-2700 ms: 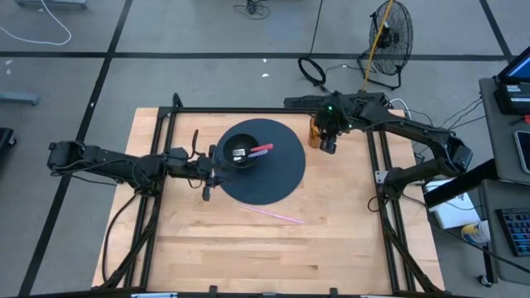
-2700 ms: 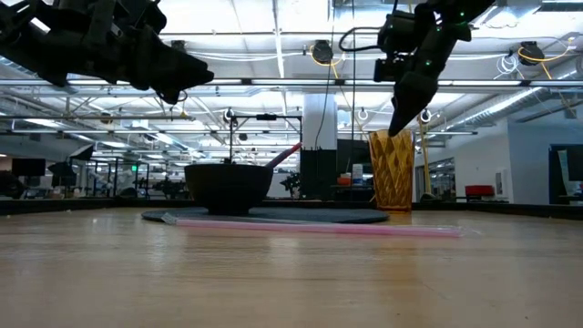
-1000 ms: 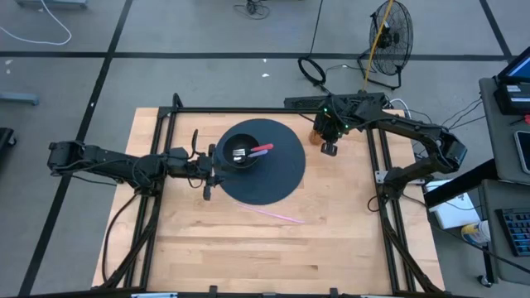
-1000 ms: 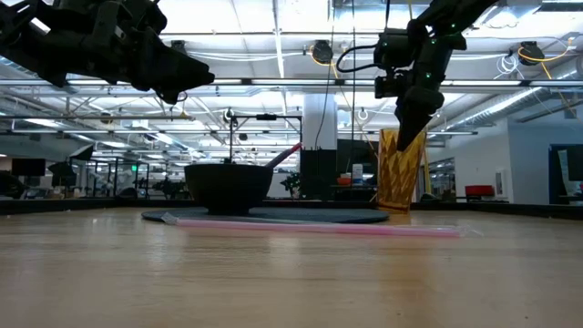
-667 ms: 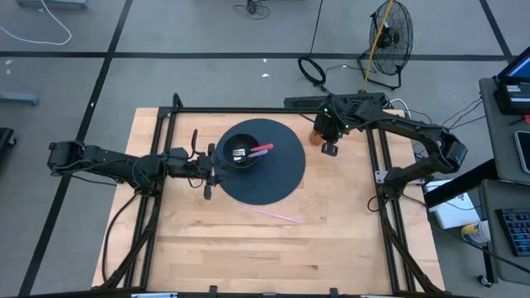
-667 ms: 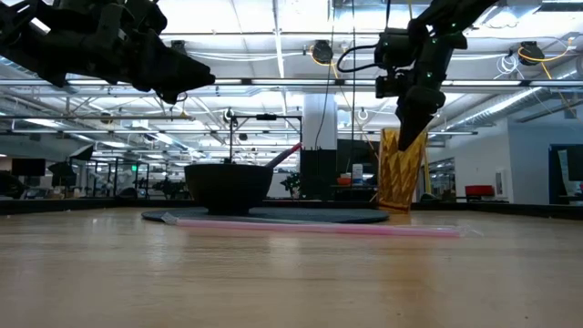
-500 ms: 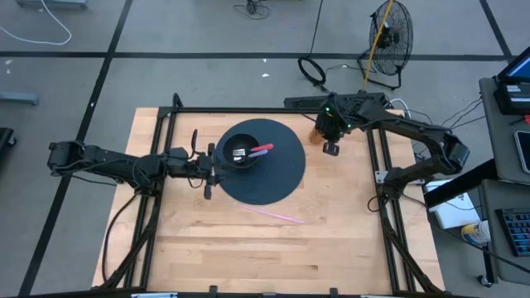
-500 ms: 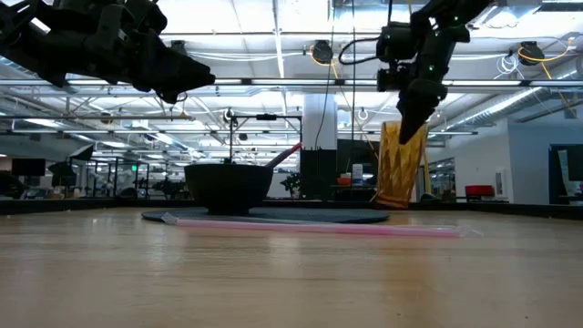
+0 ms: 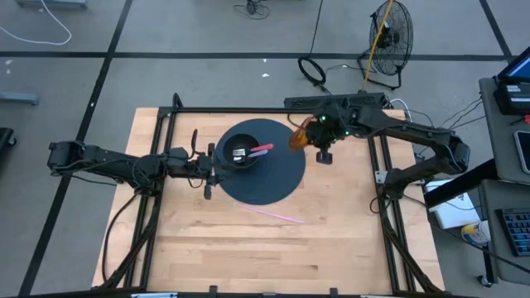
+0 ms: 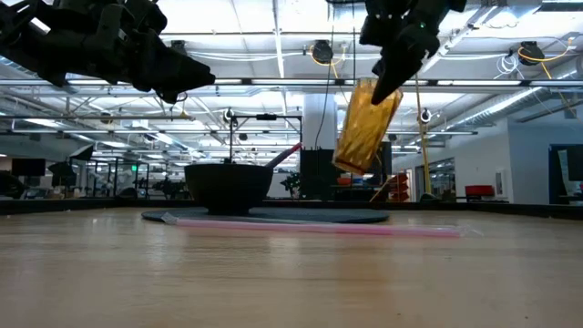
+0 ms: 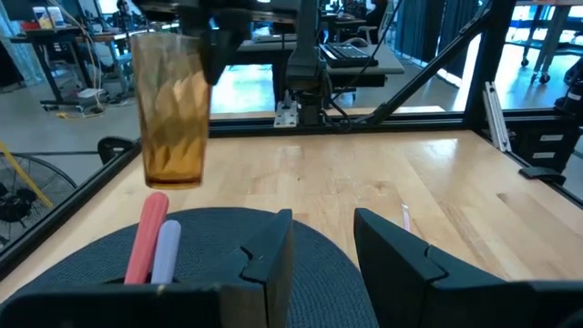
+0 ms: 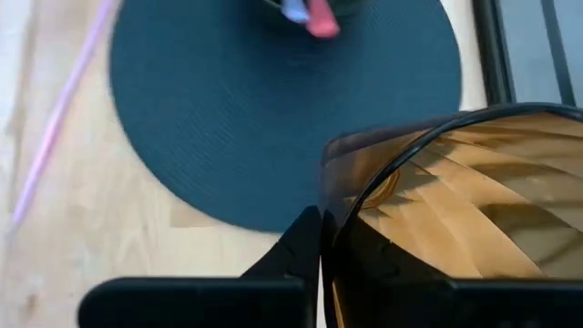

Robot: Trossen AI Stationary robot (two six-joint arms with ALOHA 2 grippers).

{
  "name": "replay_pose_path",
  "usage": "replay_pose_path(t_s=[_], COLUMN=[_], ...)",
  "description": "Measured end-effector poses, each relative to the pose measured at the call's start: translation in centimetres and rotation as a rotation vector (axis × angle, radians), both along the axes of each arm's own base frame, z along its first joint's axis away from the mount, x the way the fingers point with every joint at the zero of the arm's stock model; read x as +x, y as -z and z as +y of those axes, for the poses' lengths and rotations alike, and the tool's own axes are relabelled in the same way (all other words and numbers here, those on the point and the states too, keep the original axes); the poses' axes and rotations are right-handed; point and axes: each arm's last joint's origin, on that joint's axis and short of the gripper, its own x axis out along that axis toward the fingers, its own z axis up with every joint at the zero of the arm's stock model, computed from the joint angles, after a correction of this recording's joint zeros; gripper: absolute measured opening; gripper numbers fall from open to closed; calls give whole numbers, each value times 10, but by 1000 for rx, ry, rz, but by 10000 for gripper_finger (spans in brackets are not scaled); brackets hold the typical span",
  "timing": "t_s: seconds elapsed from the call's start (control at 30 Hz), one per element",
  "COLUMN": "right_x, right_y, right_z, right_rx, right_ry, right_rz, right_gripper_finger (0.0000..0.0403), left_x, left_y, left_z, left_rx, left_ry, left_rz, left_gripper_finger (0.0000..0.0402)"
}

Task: Pick & Place Utensil
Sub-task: Put the brown glass on the placemat

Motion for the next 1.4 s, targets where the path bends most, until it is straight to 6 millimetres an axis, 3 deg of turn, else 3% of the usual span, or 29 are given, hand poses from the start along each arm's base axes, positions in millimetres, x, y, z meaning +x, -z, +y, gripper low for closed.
replay_pose_path(t_s=[0.27, 0.63, 1.07, 1.4], right_x=[14, 54, 90, 102], right_y=[0, -12, 28, 8], right_z=[21, 17, 12, 8], right_rx=[4, 43, 116, 64], right_ry=[-77, -113, -168, -214], right_rz=[-14, 129, 307, 234], right_gripper_finger=[9, 9, 9, 9], left_x=[0, 0, 0, 0], left_y=[0, -1, 0, 0], left_z=[0, 0, 0, 0], left_rx=[-7, -23, -25, -26], left_ry=[-1, -2, -2, -2], left_rz=[0, -10, -2, 0], left_gripper_finger=[122, 122, 122, 122])
